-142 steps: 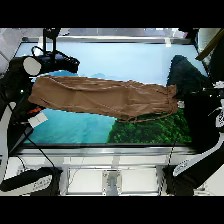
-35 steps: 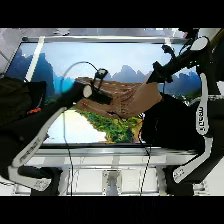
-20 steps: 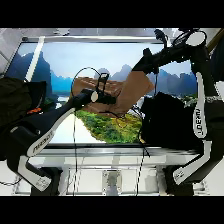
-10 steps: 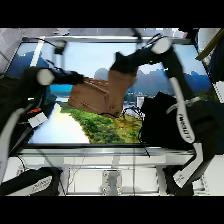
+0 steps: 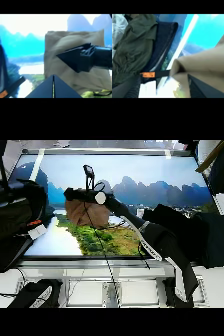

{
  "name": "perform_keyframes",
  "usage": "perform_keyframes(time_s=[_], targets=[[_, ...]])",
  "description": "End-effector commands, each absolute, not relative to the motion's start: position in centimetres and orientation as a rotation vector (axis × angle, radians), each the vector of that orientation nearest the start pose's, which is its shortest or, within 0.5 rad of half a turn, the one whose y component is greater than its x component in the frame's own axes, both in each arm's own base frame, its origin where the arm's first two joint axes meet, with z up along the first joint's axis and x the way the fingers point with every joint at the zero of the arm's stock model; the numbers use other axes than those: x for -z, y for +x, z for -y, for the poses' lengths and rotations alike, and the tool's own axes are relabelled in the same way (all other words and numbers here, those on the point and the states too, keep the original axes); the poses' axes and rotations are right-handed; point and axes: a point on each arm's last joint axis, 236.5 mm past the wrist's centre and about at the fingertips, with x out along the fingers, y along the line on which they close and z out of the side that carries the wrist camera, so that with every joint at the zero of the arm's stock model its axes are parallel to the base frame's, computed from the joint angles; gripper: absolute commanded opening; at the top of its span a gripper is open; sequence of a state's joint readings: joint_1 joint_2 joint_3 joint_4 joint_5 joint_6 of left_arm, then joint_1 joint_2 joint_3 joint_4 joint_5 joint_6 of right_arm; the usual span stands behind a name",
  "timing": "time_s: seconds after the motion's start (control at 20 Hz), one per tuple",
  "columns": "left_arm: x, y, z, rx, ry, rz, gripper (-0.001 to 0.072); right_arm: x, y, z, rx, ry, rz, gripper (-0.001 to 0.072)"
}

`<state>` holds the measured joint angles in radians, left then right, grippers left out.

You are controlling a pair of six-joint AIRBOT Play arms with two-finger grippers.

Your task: Fold the clothes and pants, and hang the long-sleeved shirts on hangers.

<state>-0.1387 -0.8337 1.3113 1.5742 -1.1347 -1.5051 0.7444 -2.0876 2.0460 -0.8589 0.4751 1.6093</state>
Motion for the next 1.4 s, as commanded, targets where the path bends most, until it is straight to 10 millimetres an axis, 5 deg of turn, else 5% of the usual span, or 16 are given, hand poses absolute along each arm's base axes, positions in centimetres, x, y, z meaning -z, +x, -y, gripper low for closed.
perform_keyframes(time_s=[0.0,0.1,0.3,0.4,0.5,0.7,0.85,1.35], targets=[[-24.3,33.4,3.5,0.12,0.143,-0.678,0.0012,-5.2,47.0,-52.8,-0.844,0.489,-0.807,0.0624],[-24.3,33.4,3.5,0.118,0.144,-0.679,0.0012,-6.0,49.0,-48.4,-0.808,0.437,-0.844,0.0624],[-24.2,33.4,3.5,0.118,0.145,-0.679,0.0012,-6.5,51.8,-34.8,-0.678,0.35,-1.022,0.0624],[-24.2,33.4,3.5,0.118,0.144,-0.679,0.0012,-5.1,51.3,-28.6,-0.617,0.337,-1.163,0.0624],[-24.2,33.4,3.5,0.117,0.141,-0.679,0.0012,-2.7,49.7,-25.1,-0.581,0.397,-1.311,0.0626],[-24.2,33.4,3.5,0.118,0.14,-0.679,0.0012,1.8,50.0,-25.3,-0.535,0.635,-1.344,0.0626],[-24.2,33.3,3.7,0.119,0.119,-0.68,0.0012,4.7,50.0,-27.8,-0.545,0.811,-1.386,0.0701],[-23.7,32.9,3.6,0.115,0.112,-0.708,0.0012,10.1,48.7,-36.6,-0.553,0.946,-1.409,0.0697]])
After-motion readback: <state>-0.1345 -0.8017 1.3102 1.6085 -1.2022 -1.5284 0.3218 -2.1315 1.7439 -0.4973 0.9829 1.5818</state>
